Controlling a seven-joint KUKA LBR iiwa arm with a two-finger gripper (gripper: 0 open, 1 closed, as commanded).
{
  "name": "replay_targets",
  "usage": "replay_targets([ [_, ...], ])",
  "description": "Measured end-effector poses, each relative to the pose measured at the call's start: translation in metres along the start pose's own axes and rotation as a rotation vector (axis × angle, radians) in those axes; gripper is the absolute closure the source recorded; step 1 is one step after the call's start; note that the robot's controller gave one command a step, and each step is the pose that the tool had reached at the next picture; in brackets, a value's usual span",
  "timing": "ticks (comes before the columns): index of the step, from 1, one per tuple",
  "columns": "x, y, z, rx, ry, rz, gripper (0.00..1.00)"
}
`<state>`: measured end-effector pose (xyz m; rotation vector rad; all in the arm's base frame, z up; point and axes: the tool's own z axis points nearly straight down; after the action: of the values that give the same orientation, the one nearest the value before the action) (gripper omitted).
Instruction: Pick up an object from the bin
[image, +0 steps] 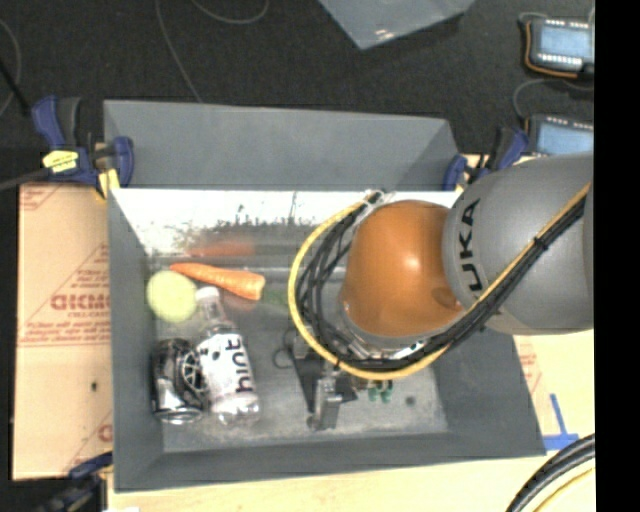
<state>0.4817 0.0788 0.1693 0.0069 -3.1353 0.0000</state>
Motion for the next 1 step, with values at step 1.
replay_targets([
  [1,-0.0019,-0.0004,-0.0042,-0.001,-0.008,0.003,0.0],
])
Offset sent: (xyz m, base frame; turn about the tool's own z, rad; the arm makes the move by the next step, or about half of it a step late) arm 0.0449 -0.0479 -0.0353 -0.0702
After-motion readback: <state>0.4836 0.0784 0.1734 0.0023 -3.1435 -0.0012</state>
